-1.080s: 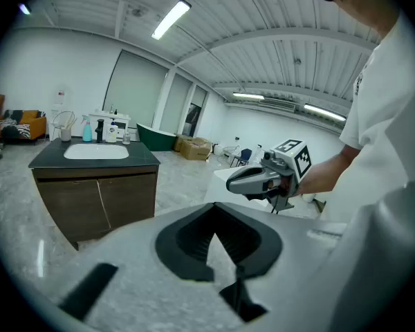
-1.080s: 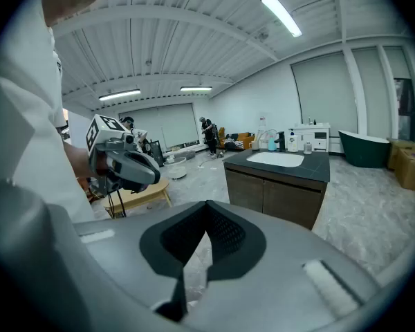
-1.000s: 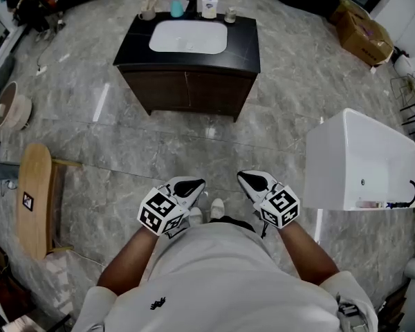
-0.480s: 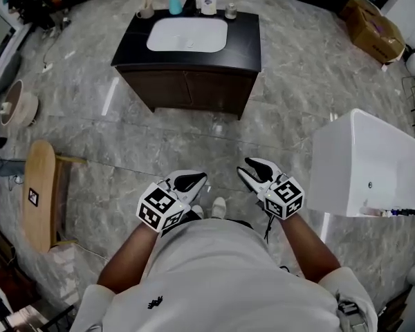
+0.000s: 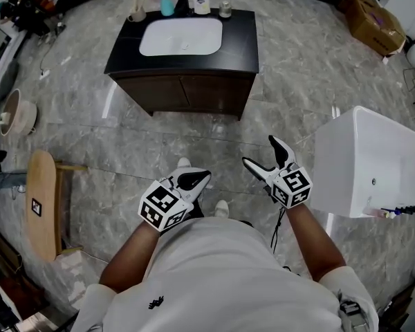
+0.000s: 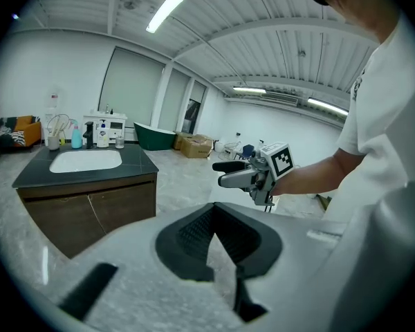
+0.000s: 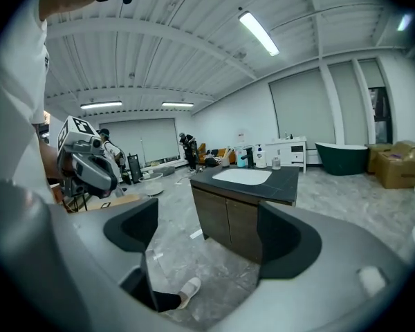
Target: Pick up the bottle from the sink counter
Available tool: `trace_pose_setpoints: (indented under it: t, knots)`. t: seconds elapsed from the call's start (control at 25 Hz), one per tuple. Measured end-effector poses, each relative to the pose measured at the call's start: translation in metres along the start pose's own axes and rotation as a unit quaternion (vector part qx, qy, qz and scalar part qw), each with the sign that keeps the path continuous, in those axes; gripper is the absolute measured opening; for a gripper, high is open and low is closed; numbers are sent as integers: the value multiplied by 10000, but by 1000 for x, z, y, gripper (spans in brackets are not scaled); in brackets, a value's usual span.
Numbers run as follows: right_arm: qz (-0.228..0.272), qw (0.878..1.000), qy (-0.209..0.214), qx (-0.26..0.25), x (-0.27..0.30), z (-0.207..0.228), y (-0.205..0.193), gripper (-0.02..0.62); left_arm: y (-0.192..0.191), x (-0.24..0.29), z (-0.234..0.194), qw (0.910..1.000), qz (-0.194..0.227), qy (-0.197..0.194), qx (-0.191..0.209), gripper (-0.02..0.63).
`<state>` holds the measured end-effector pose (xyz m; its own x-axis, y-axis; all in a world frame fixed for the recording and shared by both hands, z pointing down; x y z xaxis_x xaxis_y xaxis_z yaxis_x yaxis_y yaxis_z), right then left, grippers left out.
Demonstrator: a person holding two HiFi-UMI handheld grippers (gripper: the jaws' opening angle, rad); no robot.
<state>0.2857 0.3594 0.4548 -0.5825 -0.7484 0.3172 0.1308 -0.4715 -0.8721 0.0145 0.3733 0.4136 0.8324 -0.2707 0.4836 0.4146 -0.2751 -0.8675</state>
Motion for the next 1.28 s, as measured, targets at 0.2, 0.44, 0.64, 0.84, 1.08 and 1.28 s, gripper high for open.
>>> trace_pose_setpoints:
  t: [0.2, 0.44, 0.64, 0.84, 1.08, 1.28]
  knots:
    - [-75, 9996, -266, 81, 39, 18, 15, 459, 6, 8, -55, 9997, 110, -210, 79, 6]
    - [-120, 9980, -616, 25, 102, 28, 51, 441, 27, 12, -146, 9982, 227, -512, 221, 6]
    - [-123, 9961, -872, -4, 163, 34, 85, 436, 42, 1, -220, 9965, 311, -682, 373, 6]
    - [-78, 9935, -1134, -95, 219, 41, 115, 431, 45, -13, -284, 9952, 413, -784, 408, 6]
    - [-94, 9918, -1265, -172, 269, 51, 142, 430, 51, -19, -335, 9948, 535, -747, 435, 6]
    - [-95, 9915, -1268, -266, 304, 71, 164, 426, 61, -16, -362, 9945, 624, -693, 469, 6]
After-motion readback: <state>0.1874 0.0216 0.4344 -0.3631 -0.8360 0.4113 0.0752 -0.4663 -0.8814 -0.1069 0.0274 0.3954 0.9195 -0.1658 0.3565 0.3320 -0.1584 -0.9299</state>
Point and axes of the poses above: the fingertips, and each gripper's own axes: x forward along the fingers, z to its right, y out of its top, the point moved 10 cm from there along -x, backward along the fingers, and after that the axes turned 12 degrees about x, right-handed, at the moved point
